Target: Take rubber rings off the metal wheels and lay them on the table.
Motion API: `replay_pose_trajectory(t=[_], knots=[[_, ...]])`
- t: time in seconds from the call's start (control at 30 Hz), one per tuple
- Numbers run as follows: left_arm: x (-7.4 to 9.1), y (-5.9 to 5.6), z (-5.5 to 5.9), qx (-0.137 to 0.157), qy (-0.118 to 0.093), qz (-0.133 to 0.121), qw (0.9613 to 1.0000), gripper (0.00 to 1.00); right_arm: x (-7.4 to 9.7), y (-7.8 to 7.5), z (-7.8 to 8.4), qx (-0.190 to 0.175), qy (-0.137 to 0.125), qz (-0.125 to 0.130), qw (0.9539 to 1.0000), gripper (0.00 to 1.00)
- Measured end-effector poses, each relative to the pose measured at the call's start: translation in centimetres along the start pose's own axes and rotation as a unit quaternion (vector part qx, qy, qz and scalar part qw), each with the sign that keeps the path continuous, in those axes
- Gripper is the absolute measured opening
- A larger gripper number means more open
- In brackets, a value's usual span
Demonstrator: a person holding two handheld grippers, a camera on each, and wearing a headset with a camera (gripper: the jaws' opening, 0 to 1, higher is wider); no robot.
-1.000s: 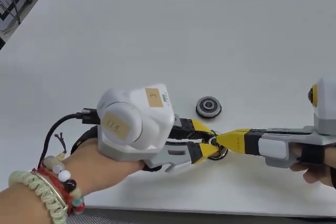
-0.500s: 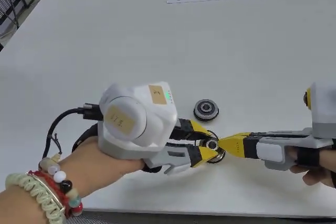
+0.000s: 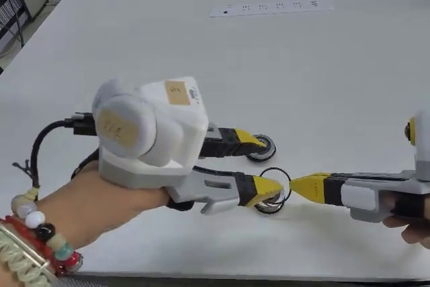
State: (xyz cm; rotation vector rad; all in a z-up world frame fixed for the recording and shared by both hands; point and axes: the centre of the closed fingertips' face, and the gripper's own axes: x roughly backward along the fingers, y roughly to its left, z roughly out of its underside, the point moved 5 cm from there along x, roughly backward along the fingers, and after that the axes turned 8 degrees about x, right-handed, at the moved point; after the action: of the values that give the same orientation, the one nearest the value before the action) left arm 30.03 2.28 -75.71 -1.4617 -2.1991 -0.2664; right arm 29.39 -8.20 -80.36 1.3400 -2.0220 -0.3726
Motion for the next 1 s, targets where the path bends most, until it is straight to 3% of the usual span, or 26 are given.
replay_pose_trajectory(t=[0.17,0.37,0.6,0.9,1.0], knots=[[2.0,0.0,-0.5,-0.006,0.002,-0.025,0.9997,0.41,1.4,0.9,-0.4,-0.001,-0.015,0.005,0.9999,0.00],[4.9,-0.6,-1.0,-0.001,-0.010,-0.046,0.9989,0.48,2.9,1.7,-0.7,0.008,-0.022,0.017,0.9996,0.00],[7.9,-1.1,-1.2,-0.005,-0.014,-0.053,0.9985,0.55,4.7,2.7,-1.2,0.032,-0.029,0.034,0.9985,0.00],[10.7,-1.4,-0.8,0.005,-0.033,-0.072,0.9968,0.68,6.5,3.7,-2.2,0.043,-0.047,0.053,0.9966,0.00],[11.5,-1.3,-0.4,0.006,-0.031,-0.078,0.9964,0.74,6.7,3.9,-2.3,0.044,-0.047,0.055,0.9964,0.00]])
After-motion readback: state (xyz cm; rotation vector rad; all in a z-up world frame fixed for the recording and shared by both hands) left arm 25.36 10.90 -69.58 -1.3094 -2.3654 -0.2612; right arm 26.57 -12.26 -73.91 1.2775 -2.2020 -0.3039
